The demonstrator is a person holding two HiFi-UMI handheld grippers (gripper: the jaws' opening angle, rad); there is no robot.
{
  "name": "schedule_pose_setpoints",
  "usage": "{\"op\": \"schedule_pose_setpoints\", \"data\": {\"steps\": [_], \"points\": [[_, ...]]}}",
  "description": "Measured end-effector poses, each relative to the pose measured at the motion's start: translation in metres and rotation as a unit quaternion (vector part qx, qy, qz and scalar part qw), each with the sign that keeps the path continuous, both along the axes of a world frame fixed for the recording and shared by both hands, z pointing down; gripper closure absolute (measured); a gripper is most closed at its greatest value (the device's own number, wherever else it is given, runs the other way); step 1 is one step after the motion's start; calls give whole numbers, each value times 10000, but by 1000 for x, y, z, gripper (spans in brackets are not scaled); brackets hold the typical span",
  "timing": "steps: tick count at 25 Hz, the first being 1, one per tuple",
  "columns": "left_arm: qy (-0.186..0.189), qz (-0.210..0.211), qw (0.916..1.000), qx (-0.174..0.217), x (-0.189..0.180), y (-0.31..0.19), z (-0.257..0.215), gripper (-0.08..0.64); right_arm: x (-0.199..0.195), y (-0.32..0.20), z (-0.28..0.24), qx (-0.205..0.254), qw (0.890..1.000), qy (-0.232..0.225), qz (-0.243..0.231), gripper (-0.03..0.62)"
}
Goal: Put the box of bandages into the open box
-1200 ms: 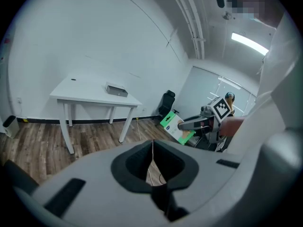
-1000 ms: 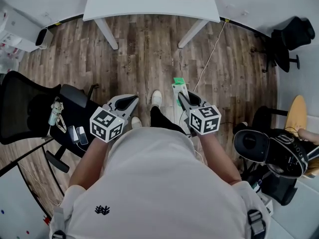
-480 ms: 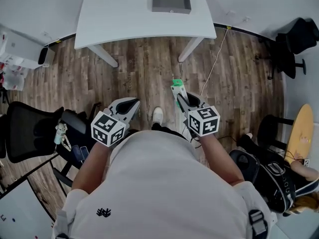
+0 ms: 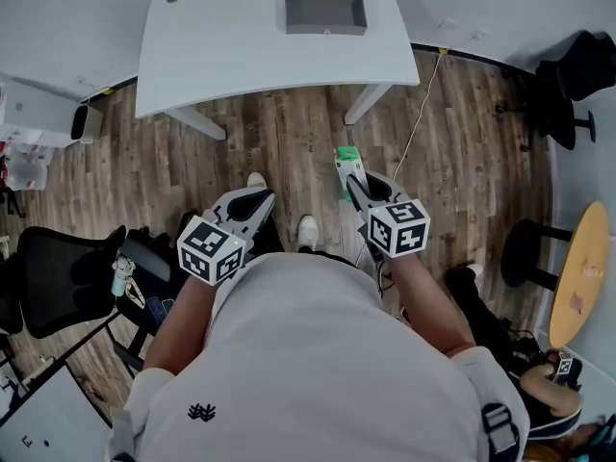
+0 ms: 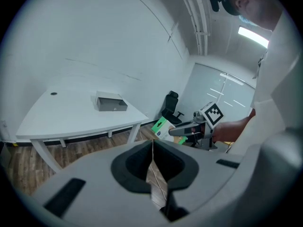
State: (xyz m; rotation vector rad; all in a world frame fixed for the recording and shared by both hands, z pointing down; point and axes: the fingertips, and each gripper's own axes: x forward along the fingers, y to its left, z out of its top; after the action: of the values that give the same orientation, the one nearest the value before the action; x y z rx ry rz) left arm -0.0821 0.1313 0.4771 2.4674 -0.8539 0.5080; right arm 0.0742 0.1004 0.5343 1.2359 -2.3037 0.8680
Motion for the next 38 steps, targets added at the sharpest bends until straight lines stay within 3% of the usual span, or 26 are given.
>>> {"op": "schedule_pose_setpoints", "data": {"steps": [15, 24, 31, 38], "points": [[253, 827, 9962, 88, -30, -134, -10, 548, -11, -116, -18, -118, 9942, 180, 1053, 505], [202, 1146, 9932, 33, -69, -171, 6, 548, -17, -186, -20, -44, 9863, 107, 1646, 505], [245, 976, 9949, 46, -67, -201, 2, 548, -6, -235, -19, -59, 9834, -21, 1814, 505], [140, 610, 9980, 124, -51, -242, -10, 548, 9, -302, -15, -68, 9886, -30, 1506, 505]]}}
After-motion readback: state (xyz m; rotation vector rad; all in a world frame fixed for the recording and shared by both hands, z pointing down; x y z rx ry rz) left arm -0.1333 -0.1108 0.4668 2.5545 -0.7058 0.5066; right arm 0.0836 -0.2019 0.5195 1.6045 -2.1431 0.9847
